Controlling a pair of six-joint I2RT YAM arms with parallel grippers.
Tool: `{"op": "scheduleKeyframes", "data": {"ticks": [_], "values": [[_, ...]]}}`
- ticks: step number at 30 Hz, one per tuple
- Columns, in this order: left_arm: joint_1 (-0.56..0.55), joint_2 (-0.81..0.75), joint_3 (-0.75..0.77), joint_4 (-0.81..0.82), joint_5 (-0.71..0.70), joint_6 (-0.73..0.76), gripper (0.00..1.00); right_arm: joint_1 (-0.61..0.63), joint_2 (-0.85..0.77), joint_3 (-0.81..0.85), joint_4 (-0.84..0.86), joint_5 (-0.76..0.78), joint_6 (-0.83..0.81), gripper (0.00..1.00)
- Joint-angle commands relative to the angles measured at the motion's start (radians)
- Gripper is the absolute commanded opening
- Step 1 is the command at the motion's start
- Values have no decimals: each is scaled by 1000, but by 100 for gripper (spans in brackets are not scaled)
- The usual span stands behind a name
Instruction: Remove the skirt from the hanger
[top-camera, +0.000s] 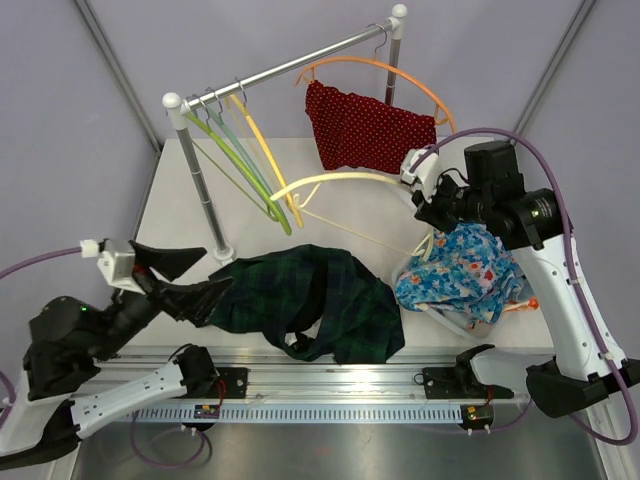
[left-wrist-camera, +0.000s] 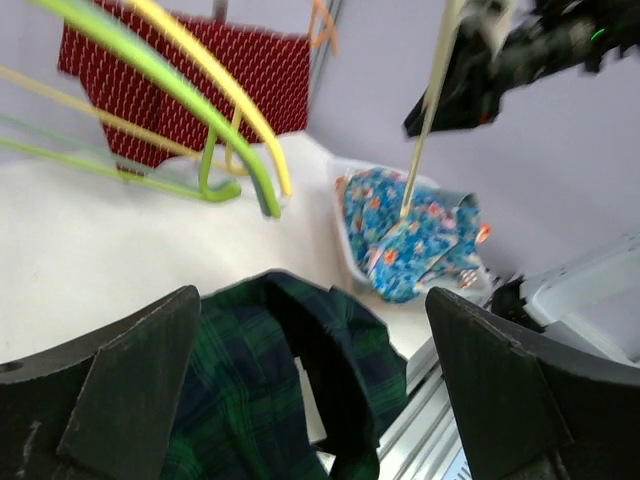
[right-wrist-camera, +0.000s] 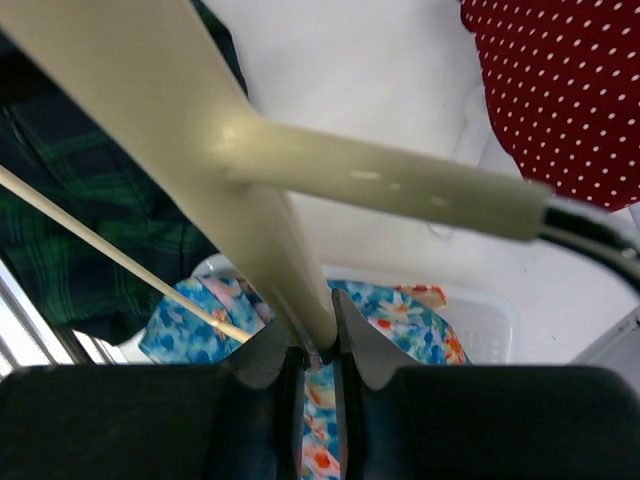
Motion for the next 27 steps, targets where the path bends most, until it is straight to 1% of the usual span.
{"op": "scheduleKeyframes", "data": {"ticks": [1,3,4,5,6,8,9,11,12,14,17,20,22,25,27], "values": [[1,34,123,-62,95,99,99,32,-45,-40,-58,89,-151,0],[1,114,205,-90,104,92,99,76,-79,-114,-48,178,-202,0],[1,149,232,-96,121,71,99,143,-88,-141,-46,225,-234,0],[1,180,261,-90,140,57,99,176,-99,-162,-44,314,-247,0],[1,242,302,-87,171,14,99,239,-102,-200,-37,350,-264,0],[1,304,344,-86,208,-23,99,277,-107,-221,-34,426,-276,0],[1,371,380,-90,239,-38,99,299,-104,-225,-34,437,-285,0],[1,436,402,-119,265,-66,99,357,-92,-215,-29,485,-288,0],[1,488,414,-130,297,-59,99,377,-87,-207,-31,503,-290,0],[1,536,408,-151,331,-51,99,409,-53,-166,-37,519,-288,0],[1,616,385,-150,398,-40,97,466,-21,-153,-17,566,-290,0],[1,689,396,-158,423,-32,88,526,-1,-144,11,594,-275,0],[1,712,410,-177,412,-11,82,544,-3,-133,23,582,-258,0],[1,726,405,-202,392,24,77,551,-10,-113,23,569,-244,0],[1,719,379,-202,389,44,75,551,-18,-113,28,572,-238,0]]}}
